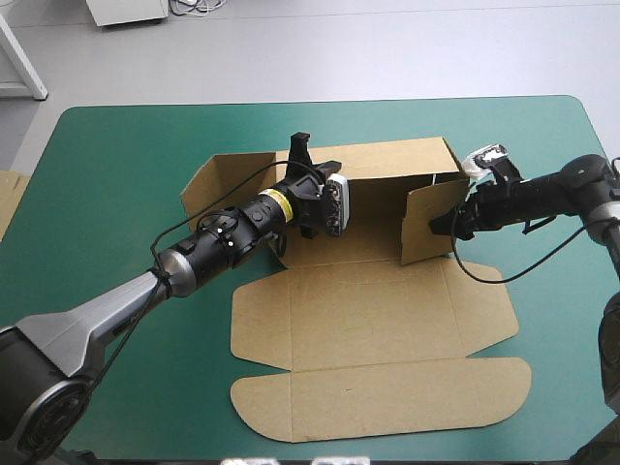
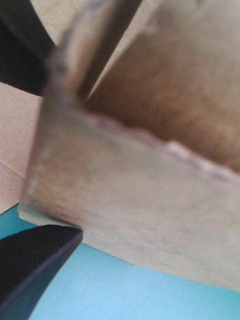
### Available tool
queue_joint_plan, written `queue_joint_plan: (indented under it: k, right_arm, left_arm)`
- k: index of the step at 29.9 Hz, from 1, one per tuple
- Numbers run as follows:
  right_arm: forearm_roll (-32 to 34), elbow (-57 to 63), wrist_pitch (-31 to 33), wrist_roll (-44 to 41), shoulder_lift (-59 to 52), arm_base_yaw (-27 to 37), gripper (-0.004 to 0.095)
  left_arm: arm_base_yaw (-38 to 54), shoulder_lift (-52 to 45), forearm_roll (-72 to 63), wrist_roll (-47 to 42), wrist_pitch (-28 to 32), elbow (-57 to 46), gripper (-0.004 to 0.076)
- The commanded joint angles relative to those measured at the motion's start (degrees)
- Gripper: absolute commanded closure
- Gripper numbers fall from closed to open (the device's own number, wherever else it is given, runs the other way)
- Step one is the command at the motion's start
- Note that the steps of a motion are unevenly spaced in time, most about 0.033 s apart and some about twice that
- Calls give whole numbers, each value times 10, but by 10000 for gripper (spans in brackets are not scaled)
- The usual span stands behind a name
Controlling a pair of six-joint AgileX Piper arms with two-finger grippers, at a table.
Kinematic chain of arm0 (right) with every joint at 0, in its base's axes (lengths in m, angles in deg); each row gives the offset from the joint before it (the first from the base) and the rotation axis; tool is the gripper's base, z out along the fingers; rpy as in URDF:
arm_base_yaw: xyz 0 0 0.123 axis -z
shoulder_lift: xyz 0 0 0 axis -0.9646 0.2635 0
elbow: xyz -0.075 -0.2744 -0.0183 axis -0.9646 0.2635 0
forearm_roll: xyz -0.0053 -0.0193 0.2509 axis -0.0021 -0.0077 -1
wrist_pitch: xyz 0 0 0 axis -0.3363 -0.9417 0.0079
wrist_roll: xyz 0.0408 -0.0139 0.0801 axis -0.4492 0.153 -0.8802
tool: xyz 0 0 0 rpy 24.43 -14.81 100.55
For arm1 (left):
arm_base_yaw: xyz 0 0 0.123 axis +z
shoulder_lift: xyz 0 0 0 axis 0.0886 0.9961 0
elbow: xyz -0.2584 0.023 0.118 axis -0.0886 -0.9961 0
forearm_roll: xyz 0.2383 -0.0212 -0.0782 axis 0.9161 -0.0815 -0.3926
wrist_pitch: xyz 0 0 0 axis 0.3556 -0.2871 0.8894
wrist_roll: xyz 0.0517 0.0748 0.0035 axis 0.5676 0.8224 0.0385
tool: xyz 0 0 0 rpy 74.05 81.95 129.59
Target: Fold the box
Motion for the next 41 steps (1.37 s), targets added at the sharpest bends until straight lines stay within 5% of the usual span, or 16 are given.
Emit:
queue_joint_plan:
  k: [1,8,20,29,41]
  right_arm:
    - [-11,-14,-25,-13,-28,-11,262]
    - [-11,-14,-74,-44,-29,-21,265]
    - [-48,17,-121,-23,-44,-27,460]
    - [-74,23,-95,-26,-45,-27,917]
    - [-69,23,-98,-37,-48,-34,921]
  left_arm:
    - [-7,-14,-11,-14,10,8,718]
    - [-14,-1,-11,-14,6,8,718]
    - [-20,13,-11,-14,10,8,718]
    - [-20,13,-11,-14,10,8,718]
    - [-31,5,-11,-14,19,8,717]
